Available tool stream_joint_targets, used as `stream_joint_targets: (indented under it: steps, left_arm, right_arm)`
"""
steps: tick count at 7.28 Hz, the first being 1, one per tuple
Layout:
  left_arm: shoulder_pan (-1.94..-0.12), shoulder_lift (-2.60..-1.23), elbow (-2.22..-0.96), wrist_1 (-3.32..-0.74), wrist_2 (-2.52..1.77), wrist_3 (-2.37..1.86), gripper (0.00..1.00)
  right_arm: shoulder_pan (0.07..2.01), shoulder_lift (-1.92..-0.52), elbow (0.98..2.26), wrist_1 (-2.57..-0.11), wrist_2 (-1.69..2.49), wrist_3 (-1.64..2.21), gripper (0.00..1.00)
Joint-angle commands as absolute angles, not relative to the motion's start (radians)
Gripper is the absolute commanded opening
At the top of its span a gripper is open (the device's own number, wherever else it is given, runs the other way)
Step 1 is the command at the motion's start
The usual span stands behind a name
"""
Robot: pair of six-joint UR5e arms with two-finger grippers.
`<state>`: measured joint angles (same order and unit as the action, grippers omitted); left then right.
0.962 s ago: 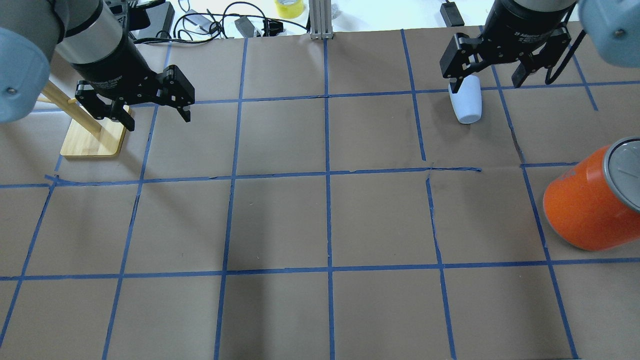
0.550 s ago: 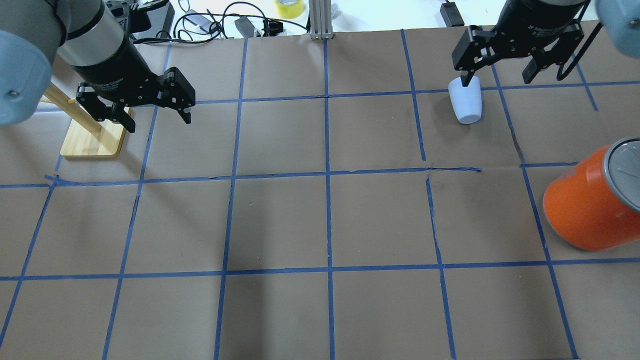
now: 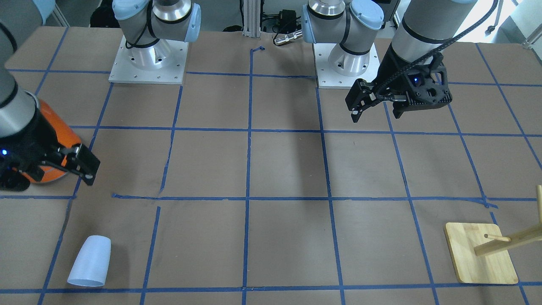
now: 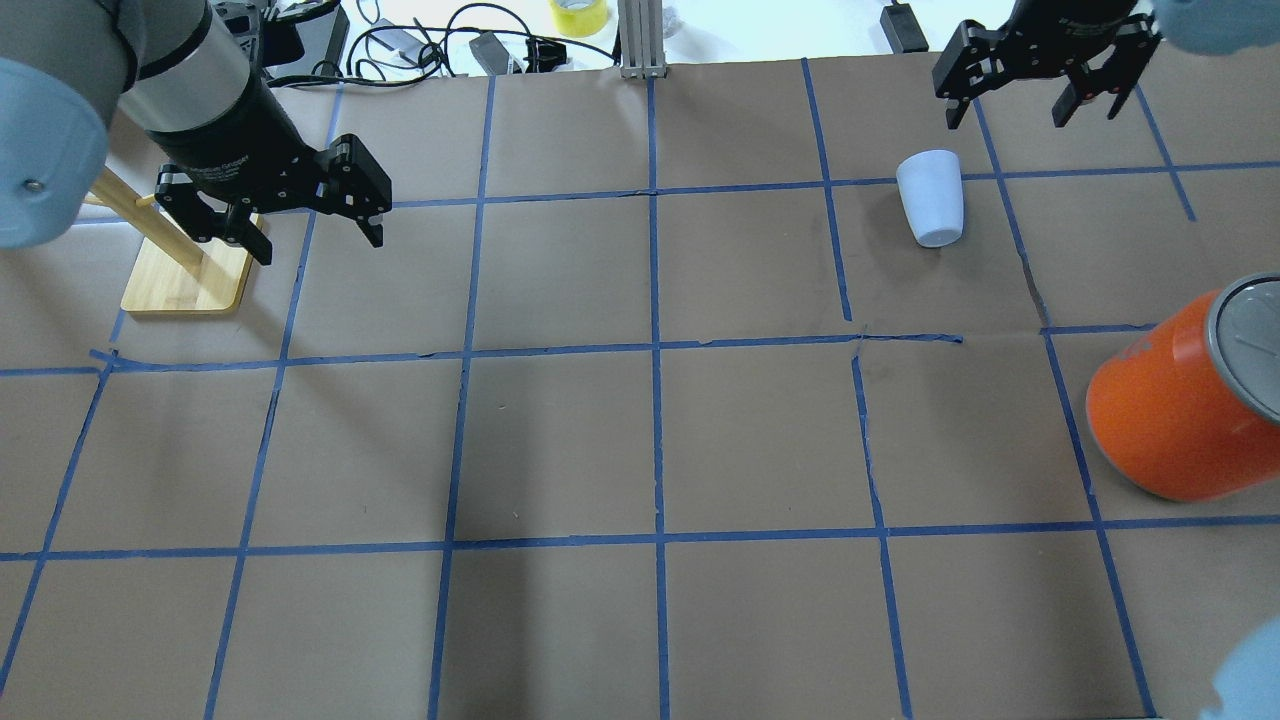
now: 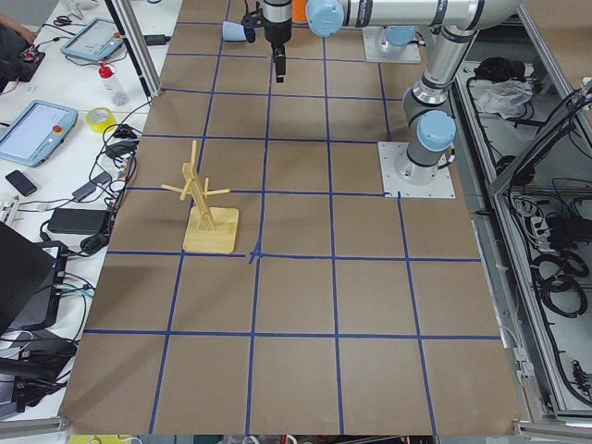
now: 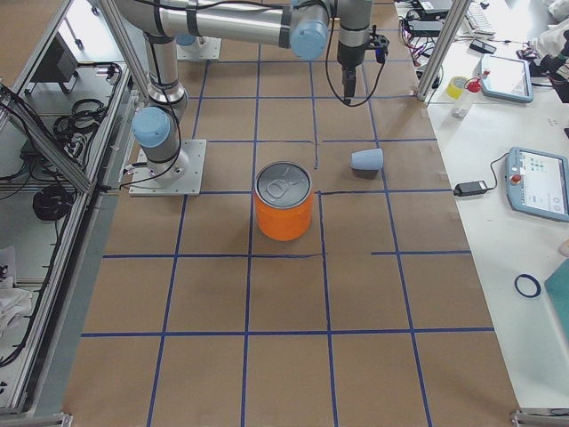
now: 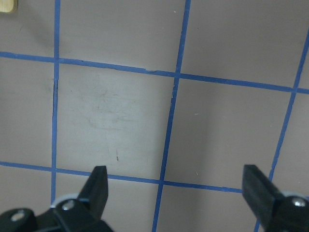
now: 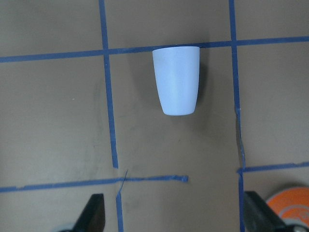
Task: Flip cup
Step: 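Move the right gripper down over the upright white cup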
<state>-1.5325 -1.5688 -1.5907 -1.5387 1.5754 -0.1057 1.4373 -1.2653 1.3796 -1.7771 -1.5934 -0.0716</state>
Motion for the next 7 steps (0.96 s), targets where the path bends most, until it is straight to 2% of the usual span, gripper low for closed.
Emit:
stream_joint_targets:
  steps: [1, 4, 7]
  left_arm:
    - [-1.532, -1.569, -1.591, -1.539, 1.575, -0.106, 1.00]
    - [-1.532, -1.572, -1.591, -1.536, 1.575, -0.104, 1.00]
    - [-1.532, -1.574, -1.591, -1.536, 1.575, -0.104, 1.00]
  right_arm:
    - [1.436, -1.099, 1.351, -1.955, -1.589, -0.089, 1.00]
    - [1.401, -0.997, 1.353, -2.063, -1.586, -0.176, 1.00]
    - [1.396, -0.962, 1.364, -2.106, -1.583, -0.199, 1.00]
